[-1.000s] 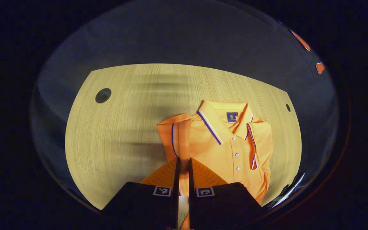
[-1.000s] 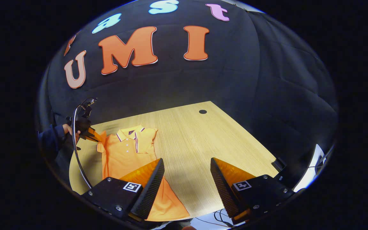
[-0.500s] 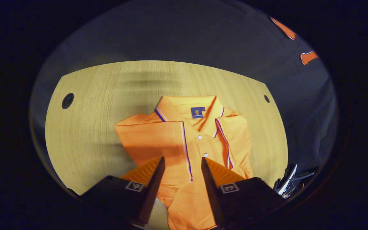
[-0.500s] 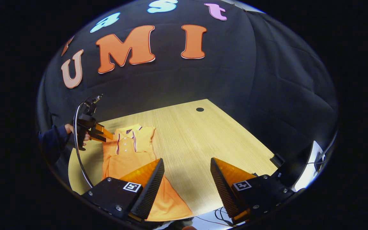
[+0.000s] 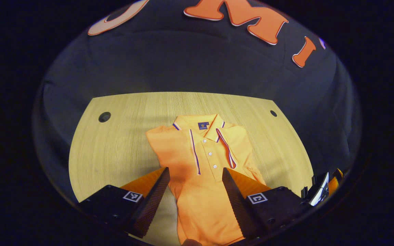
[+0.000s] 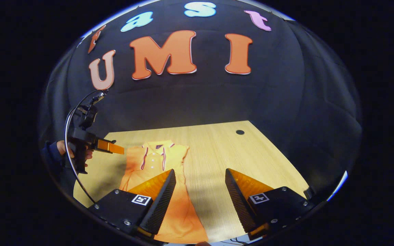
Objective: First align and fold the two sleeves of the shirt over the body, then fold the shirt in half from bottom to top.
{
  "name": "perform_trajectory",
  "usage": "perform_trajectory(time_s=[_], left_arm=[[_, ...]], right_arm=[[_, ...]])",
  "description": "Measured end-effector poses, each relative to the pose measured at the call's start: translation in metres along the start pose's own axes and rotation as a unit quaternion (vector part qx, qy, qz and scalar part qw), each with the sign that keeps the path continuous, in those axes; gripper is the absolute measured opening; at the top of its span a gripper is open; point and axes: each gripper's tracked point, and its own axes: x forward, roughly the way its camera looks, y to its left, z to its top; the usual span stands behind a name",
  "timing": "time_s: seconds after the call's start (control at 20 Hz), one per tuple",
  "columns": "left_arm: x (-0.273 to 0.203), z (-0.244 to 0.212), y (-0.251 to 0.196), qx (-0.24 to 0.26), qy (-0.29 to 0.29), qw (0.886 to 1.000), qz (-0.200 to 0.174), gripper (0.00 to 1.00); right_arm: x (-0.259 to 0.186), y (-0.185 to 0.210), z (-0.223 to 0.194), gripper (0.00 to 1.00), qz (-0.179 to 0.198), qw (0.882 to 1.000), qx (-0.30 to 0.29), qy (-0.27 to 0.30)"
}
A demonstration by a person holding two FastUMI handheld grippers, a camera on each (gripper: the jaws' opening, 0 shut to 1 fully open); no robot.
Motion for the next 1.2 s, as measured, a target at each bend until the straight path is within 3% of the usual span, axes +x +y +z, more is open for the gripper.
perform_trajectory(time_s=[0.25, 0.55, 0.8, 1.05, 1.2], left_arm=[[-0.088, 0.001, 0.005, -0.015, -0.111, 0.992, 0.063, 0.96], [-0.179, -0.014, -0.011, 0.009, -0.229, 0.965, 0.130, 0.97], [-0.196, -0.053, -0.031, 0.031, -0.227, 0.963, 0.140, 0.98], [-0.166, -0.140, -0.036, 0.002, -0.139, 0.983, 0.123, 0.98], [-0.155, -0.188, -0.032, -0.003, -0.090, 0.988, 0.123, 0.98]], right_arm=[[-0.009, 0.018, 0.022, 0.89, 0.058, 0.996, -0.041, -0.053], [-0.026, 0.037, 0.005, 0.96, 0.125, 0.988, -0.068, -0.057], [-0.037, 0.029, -0.042, 0.97, 0.139, 0.989, -0.051, -0.007], [-0.049, 0.015, -0.099, 0.97, 0.137, 0.987, -0.066, 0.049], [-0.055, 0.011, -0.136, 0.98, 0.137, 0.984, -0.075, 0.087]])
